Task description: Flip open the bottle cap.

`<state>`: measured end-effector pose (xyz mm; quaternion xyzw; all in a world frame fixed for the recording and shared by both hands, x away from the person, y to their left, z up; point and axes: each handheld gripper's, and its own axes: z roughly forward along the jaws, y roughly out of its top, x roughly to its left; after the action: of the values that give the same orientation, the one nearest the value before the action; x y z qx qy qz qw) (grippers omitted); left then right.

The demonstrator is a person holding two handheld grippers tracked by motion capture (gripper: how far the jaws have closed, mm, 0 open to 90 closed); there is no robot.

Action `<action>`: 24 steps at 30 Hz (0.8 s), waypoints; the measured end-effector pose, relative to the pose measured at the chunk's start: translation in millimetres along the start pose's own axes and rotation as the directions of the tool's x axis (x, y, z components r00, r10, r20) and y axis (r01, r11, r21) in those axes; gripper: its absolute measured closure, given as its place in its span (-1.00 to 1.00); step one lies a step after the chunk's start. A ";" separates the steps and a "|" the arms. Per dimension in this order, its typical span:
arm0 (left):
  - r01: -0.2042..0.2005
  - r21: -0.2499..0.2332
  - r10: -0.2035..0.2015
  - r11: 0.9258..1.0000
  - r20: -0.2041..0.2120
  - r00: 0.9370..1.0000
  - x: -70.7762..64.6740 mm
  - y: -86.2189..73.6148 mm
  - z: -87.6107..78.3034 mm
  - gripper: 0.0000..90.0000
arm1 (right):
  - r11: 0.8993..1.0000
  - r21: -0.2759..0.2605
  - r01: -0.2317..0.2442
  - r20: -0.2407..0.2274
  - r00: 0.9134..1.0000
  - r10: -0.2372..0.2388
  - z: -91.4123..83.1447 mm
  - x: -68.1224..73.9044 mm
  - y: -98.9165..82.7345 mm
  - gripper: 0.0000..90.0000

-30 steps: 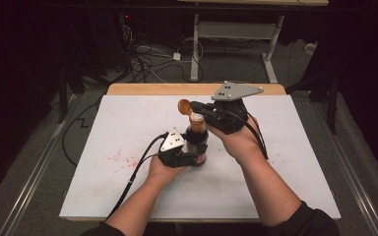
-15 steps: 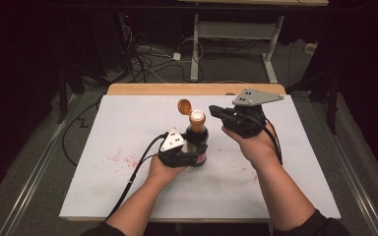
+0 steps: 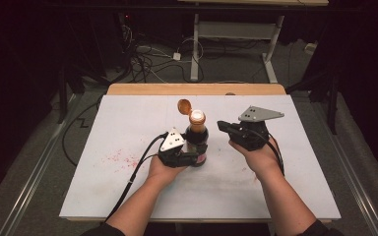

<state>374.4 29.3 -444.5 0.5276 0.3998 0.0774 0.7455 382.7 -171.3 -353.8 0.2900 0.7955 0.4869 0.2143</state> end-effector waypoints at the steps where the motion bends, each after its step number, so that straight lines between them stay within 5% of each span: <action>1: -0.001 0.001 0.001 1.000 0.000 1.000 0.2 0.0 0.0 -0.36 | 1.000 0.005 -0.001 0.003 1.000 0.001 1.5 -0.6 -5.1 1.00; 5: -0.001 0.001 0.001 1.000 0.000 1.000 0.2 0.0 0.0 -0.36 | 0.999 0.029 -0.027 0.003 1.000 0.027 8.6 -3.1 -27.5 0.91; 6: -0.063 0.054 0.064 0.997 0.000 0.998 4.6 0.6 -3.7 -0.36 | 0.998 0.044 -0.041 0.001 0.999 0.041 12.5 -4.5 -39.9 0.86; 10: -0.063 0.055 0.063 0.997 -0.001 0.998 4.6 0.7 -3.7 -0.36 | 0.994 0.075 -0.076 0.005 0.997 0.076 19.7 -7.4 -64.2 0.73; 11: -0.006 0.008 0.007 1.000 -0.004 1.000 0.6 0.3 -0.3 -0.36 | 0.994 0.075 -0.076 0.005 0.997 0.076 19.7 -7.4 -64.2 0.73; 12: -0.014 0.014 0.014 1.000 -0.006 1.000 1.1 0.4 -0.7 -0.36 | 0.993 0.081 -0.083 0.007 0.997 0.083 21.1 -7.9 -69.9 0.67; 13: -0.063 0.056 0.063 0.996 -0.001 0.998 4.6 0.9 -3.8 -0.36 | 0.992 0.090 -0.090 0.010 0.996 0.089 22.6 -8.5 -75.4 0.60; 23: -0.062 0.056 0.062 0.996 -0.002 0.998 4.6 1.1 -3.7 -0.37 | 0.988 0.133 -0.081 0.056 0.996 0.074 21.4 -9.5 -107.7 -0.02; 24: -0.008 0.011 0.008 1.000 -0.005 1.000 0.7 0.7 -0.5 -0.37 | 0.989 0.128 -0.077 0.055 0.996 0.071 20.0 -9.6 -109.3 -0.11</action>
<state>374.8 30.4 -444.3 0.5332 0.4003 0.0794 0.7411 374.6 -203.8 -460.1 0.3448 0.8087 0.4342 0.1964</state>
